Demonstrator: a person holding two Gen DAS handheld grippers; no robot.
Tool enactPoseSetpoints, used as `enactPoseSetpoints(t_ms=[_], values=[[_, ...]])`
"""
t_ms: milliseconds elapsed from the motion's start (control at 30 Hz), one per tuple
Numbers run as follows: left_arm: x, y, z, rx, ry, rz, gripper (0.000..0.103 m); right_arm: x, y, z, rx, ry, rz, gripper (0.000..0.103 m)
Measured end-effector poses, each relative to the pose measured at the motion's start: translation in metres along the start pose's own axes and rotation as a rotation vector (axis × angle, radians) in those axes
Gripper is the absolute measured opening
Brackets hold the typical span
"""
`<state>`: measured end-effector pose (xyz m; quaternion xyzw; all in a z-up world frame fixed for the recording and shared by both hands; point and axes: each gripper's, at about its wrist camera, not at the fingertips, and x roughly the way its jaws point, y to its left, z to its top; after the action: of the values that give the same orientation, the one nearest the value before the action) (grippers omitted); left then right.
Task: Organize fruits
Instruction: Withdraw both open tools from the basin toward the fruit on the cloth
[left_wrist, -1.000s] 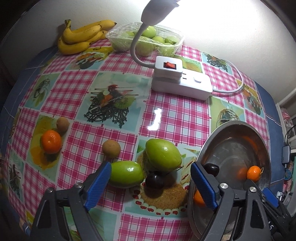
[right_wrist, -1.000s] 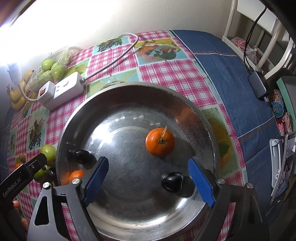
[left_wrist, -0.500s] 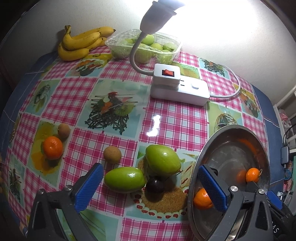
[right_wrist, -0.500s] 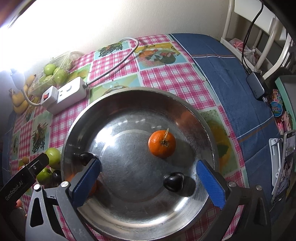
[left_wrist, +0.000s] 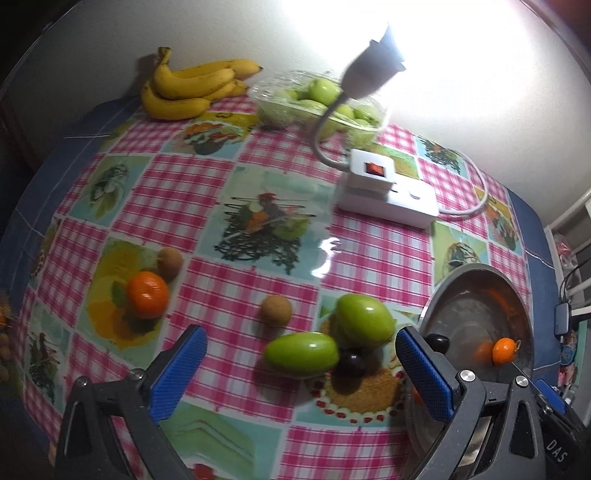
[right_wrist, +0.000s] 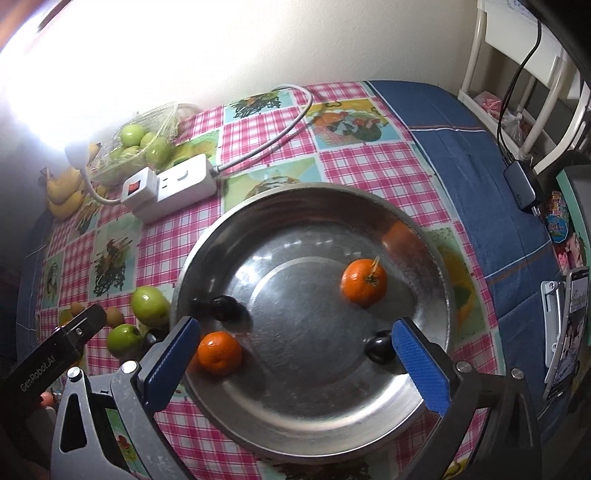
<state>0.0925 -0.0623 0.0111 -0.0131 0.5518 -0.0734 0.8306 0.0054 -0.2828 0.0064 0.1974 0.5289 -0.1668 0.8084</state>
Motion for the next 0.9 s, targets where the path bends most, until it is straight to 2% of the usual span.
enactPoseSetpoints(t_ms=[400,667,900], values=[[-0.016,0.083,0.005,-0.153,-0.042,0.088,0.103,0.007,0.071,-0.009,-0.104,0.029,0.093,0.103],[-0.012,0.112,0.003,-0.230,-0.003,0.051,0.103,0.013,0.116,-0.021,-0.151,0.051,0.169,0.103],[0.003,0.123,0.006,-0.239,0.045,0.020,0.103,0.024,0.143,-0.031,-0.217,0.057,0.149,0.103]])
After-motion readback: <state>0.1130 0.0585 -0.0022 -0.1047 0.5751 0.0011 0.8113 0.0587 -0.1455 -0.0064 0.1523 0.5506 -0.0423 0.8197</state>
